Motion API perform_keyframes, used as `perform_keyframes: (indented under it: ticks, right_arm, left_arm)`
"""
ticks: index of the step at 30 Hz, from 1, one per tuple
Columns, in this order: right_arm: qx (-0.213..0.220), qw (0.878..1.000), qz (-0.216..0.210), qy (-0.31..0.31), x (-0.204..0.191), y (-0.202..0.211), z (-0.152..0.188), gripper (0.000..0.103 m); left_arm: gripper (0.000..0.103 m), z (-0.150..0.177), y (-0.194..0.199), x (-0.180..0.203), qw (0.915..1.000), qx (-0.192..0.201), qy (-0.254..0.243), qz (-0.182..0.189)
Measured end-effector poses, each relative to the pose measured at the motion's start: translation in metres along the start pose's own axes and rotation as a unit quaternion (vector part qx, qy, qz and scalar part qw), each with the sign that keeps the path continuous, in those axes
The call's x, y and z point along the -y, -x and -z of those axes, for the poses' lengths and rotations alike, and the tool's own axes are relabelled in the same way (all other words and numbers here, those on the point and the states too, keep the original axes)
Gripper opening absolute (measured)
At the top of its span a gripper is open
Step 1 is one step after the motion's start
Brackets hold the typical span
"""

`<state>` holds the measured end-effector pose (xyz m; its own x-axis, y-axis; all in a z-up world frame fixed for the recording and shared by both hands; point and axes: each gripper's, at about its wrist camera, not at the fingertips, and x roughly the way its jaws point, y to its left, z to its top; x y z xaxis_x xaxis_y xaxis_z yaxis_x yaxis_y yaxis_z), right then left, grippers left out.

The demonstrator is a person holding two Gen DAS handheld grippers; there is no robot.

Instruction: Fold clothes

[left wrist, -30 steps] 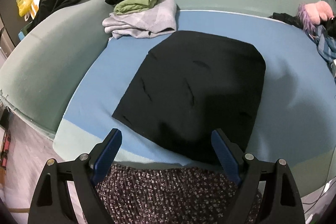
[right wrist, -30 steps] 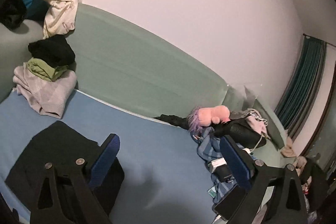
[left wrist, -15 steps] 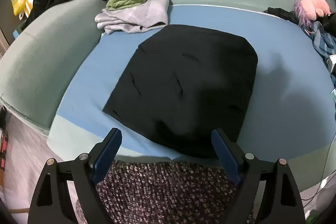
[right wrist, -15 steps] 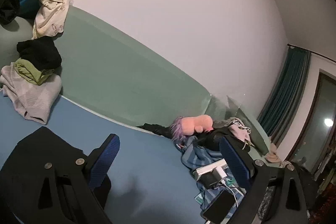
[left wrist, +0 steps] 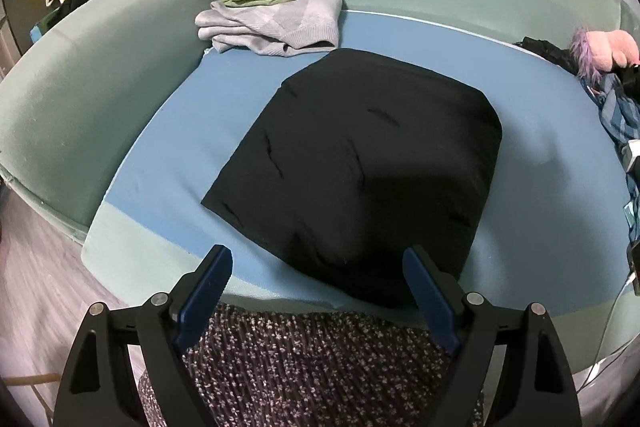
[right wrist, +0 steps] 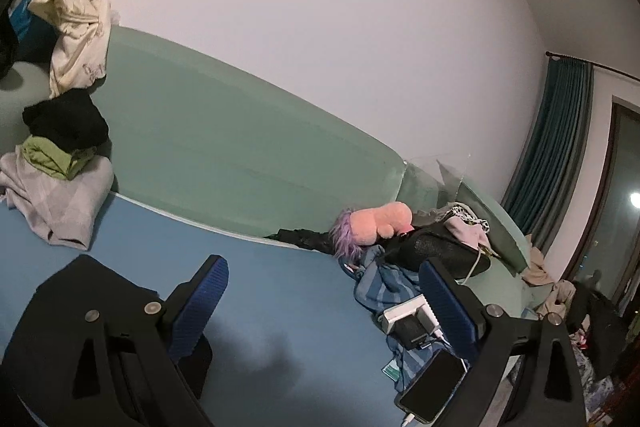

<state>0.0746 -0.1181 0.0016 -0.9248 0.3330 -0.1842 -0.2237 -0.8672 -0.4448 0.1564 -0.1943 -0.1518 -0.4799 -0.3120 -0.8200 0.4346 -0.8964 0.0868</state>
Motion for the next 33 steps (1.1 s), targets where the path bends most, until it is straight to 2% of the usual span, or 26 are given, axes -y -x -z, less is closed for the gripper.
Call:
perform_keyframes:
  ticks: [11, 14, 16, 17, 19, 20, 22, 25, 27, 30, 31, 32, 33]
  right_arm:
    - [-0.02, 0.999, -0.045, 0.004, 0.003, -0.003, 0.009, 0.103]
    - [-0.088, 0.99, -0.107, -0.015, -0.002, -0.02, 0.031, 0.103]
    - [-0.139, 0.978, -0.153, -0.029, -0.006, -0.032, 0.048, 0.103]
    - [-0.164, 0.97, -0.175, -0.036, -0.008, -0.038, 0.056, 0.1]
    - [-0.213, 0.951, -0.219, -0.05, -0.012, -0.051, 0.073, 0.082]
    - [-0.238, 0.939, -0.24, -0.057, -0.014, -0.057, 0.082, 0.069]
    - [-0.285, 0.913, -0.282, -0.071, -0.018, -0.069, 0.098, 0.068]
    - [-0.354, 0.865, -0.343, -0.091, -0.023, -0.088, 0.124, 0.074]
    - [-0.398, 0.828, -0.381, -0.104, -0.027, -0.1, 0.14, 0.081]
    - [-0.46, 0.765, -0.435, -0.122, -0.033, -0.119, 0.166, 0.084]
    - [-0.472, 0.751, -0.443, -0.127, -0.037, -0.122, 0.171, 0.084]
    - [-0.48, 0.743, -0.446, -0.133, -0.041, -0.123, 0.176, 0.084]
    - [-0.483, 0.742, -0.445, -0.137, -0.044, -0.124, 0.18, 0.086]
  left_arm:
    - [0.087, 0.0, 0.0, -0.005, 1.0, -0.005, 0.003, 0.003]
    - [0.087, -0.001, -0.002, -0.016, 0.9996, -0.006, 0.022, 0.017]
    - [0.087, -0.002, -0.005, -0.028, 0.9971, -0.012, 0.053, 0.053]
    - [0.087, -0.002, -0.01, -0.039, 0.9922, -0.023, 0.086, 0.088]
    - [0.087, -0.001, -0.018, -0.055, 0.9816, -0.035, 0.137, 0.129]
    - [0.087, 0.0, -0.022, -0.063, 0.9757, -0.039, 0.163, 0.142]
    - [0.087, 0.001, -0.026, -0.072, 0.9716, -0.038, 0.185, 0.143]
    - [0.087, 0.002, -0.026, -0.08, 0.9738, -0.025, 0.187, 0.126]
    - [0.087, 0.002, -0.027, -0.086, 0.9709, -0.022, 0.197, 0.135]
    - [0.087, 0.003, -0.032, -0.095, 0.9575, -0.025, 0.228, 0.174]
    - [0.087, 0.003, -0.034, -0.097, 0.9528, -0.028, 0.239, 0.185]
    - [0.087, 0.002, -0.036, -0.099, 0.9502, -0.03, 0.245, 0.19]
    - [0.087, 0.002, -0.038, -0.099, 0.949, -0.032, 0.247, 0.194]
